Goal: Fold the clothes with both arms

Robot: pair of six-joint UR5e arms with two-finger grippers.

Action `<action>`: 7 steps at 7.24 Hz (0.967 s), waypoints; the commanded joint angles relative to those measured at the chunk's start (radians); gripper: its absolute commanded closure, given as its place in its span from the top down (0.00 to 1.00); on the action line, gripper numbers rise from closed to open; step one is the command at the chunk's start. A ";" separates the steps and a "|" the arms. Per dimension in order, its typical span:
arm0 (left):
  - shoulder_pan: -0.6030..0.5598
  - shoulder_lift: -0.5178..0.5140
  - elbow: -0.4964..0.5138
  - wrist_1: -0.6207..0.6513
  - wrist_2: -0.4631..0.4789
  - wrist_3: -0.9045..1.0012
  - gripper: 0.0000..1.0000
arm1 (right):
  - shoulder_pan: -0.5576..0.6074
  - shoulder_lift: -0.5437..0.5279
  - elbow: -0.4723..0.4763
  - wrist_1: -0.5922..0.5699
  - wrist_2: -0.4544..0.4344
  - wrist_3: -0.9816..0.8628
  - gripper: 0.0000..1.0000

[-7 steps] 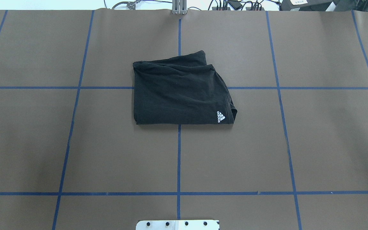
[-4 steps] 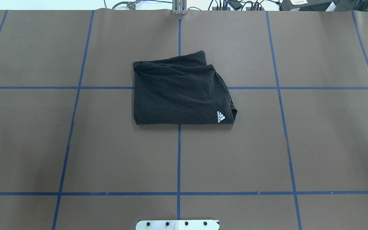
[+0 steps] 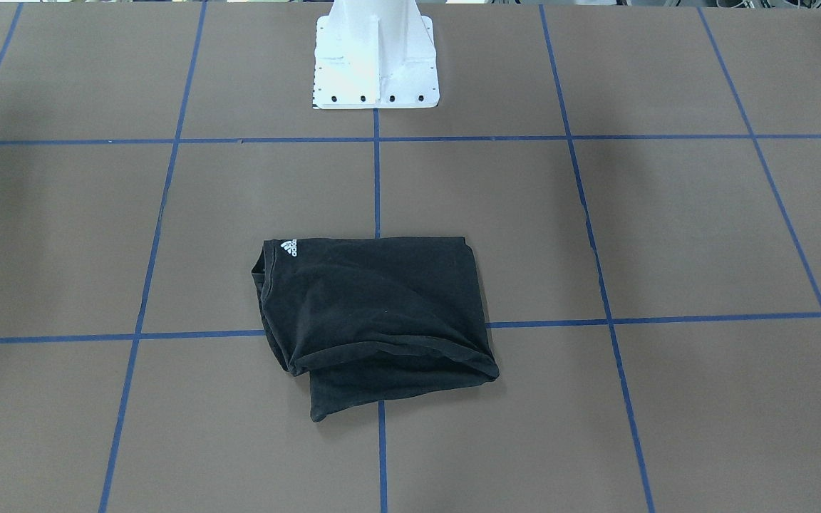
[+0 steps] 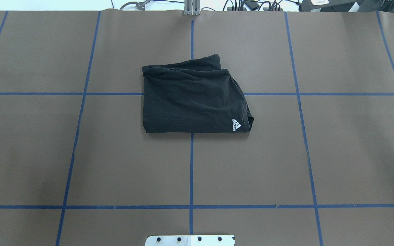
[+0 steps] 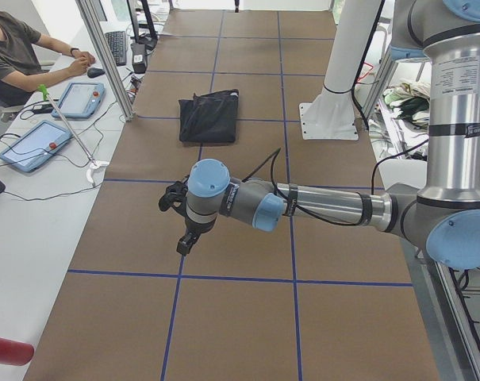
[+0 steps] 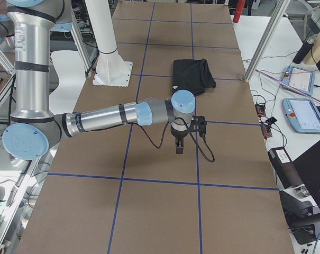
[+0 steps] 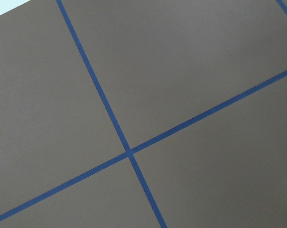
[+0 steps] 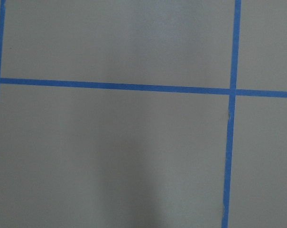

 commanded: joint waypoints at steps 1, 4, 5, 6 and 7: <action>-0.002 0.004 0.000 -0.015 0.011 0.003 1.00 | 0.000 0.005 0.000 0.004 0.008 -0.001 1.00; -0.004 0.004 0.013 -0.015 0.022 -0.003 1.00 | 0.000 0.011 -0.013 -0.007 0.004 -0.001 1.00; -0.004 0.007 0.020 -0.015 0.024 -0.004 1.00 | 0.000 0.002 -0.018 -0.009 0.004 -0.001 1.00; -0.002 0.007 0.024 -0.015 0.024 -0.001 1.00 | 0.000 -0.003 -0.021 -0.012 0.010 0.002 1.00; -0.002 0.004 0.023 -0.015 0.024 -0.003 1.00 | 0.000 -0.004 -0.017 -0.019 0.011 0.003 1.00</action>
